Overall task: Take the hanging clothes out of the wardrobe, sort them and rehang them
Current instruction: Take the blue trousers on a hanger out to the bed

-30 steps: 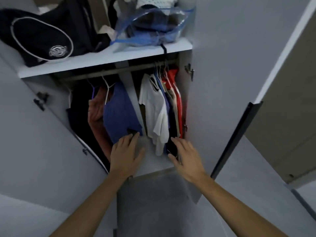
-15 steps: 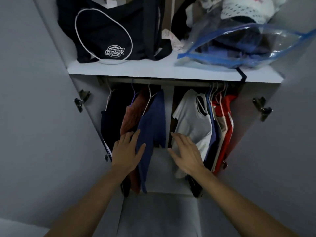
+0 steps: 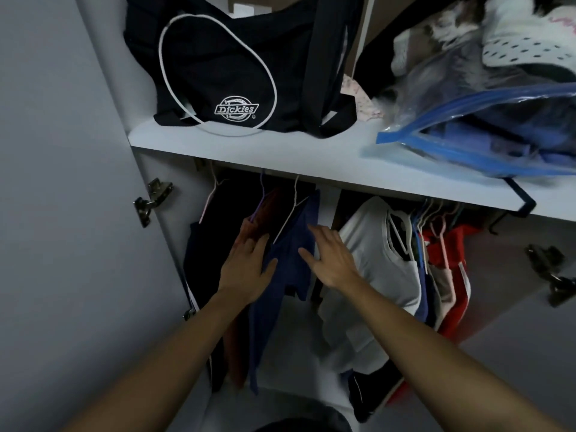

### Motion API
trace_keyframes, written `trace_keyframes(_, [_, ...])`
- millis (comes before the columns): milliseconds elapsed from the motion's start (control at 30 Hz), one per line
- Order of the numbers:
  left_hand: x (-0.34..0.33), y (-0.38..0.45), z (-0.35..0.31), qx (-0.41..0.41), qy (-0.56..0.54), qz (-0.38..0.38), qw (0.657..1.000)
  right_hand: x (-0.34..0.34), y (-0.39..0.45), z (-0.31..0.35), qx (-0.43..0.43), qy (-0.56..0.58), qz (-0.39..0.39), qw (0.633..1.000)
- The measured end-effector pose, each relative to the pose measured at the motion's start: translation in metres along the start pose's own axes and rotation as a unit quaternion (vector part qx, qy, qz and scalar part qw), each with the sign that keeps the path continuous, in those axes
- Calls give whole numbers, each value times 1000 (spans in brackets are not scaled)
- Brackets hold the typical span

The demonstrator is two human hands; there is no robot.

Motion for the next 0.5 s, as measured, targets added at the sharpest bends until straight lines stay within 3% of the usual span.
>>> trace_keyframes(233, [-49,42,3,41,-14,-12,999,-26,72,-40,11,-1,35,999])
trace_keyframes(500, [-84,69,14,27,49,-23,998,-35,142,-64,60,-41,37,997])
Point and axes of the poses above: each hand's wrist, its own y-axis towards the middle knuckle, its own x-axis out of the back of the hand, z = x × y, the point moved 7 cm from there along y, towards the middle knuckle, and after that the axes turned 7 degrees about y, right-handed, at the moved point
